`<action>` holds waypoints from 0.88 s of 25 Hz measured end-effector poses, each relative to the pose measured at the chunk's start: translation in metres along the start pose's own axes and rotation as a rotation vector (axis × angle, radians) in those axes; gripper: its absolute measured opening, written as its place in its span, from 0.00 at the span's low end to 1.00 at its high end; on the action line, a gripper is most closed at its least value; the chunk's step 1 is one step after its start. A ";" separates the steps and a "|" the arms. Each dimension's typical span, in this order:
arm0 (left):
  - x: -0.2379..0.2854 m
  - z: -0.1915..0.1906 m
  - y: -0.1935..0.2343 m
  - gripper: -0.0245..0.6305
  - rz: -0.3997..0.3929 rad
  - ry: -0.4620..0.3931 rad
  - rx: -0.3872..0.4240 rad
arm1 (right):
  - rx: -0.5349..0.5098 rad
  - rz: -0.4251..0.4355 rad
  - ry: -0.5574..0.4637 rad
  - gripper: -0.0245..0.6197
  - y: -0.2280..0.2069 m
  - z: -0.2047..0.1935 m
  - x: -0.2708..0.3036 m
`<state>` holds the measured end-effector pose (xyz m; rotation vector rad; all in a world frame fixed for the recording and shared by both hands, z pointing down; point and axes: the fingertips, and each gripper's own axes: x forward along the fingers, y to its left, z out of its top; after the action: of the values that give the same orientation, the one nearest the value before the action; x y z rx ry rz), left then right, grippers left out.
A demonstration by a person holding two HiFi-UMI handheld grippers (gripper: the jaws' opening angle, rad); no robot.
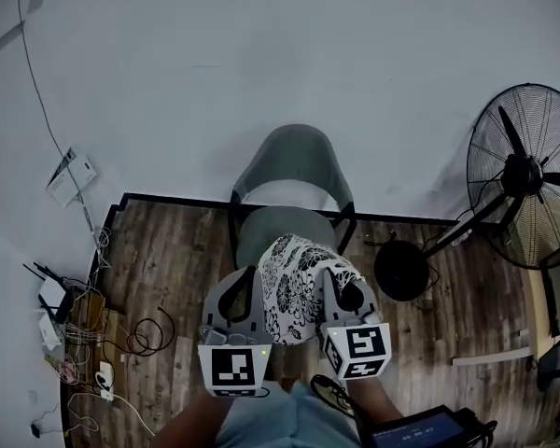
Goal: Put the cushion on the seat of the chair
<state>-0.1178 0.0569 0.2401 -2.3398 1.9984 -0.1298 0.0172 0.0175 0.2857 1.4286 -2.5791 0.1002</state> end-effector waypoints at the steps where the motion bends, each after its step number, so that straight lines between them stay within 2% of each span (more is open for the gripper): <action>1: 0.005 -0.001 0.004 0.05 -0.005 -0.002 0.006 | -0.001 -0.006 -0.005 0.06 -0.001 0.003 0.005; 10: 0.033 -0.011 0.011 0.05 -0.040 0.016 0.006 | -0.014 -0.027 0.003 0.06 -0.009 0.005 0.035; 22: 0.100 -0.038 0.043 0.05 0.011 0.092 -0.026 | 0.021 0.014 0.059 0.06 -0.034 -0.013 0.112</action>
<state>-0.1487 -0.0484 0.2757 -2.3802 2.0651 -0.2162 -0.0104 -0.0918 0.3194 1.3938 -2.5478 0.1693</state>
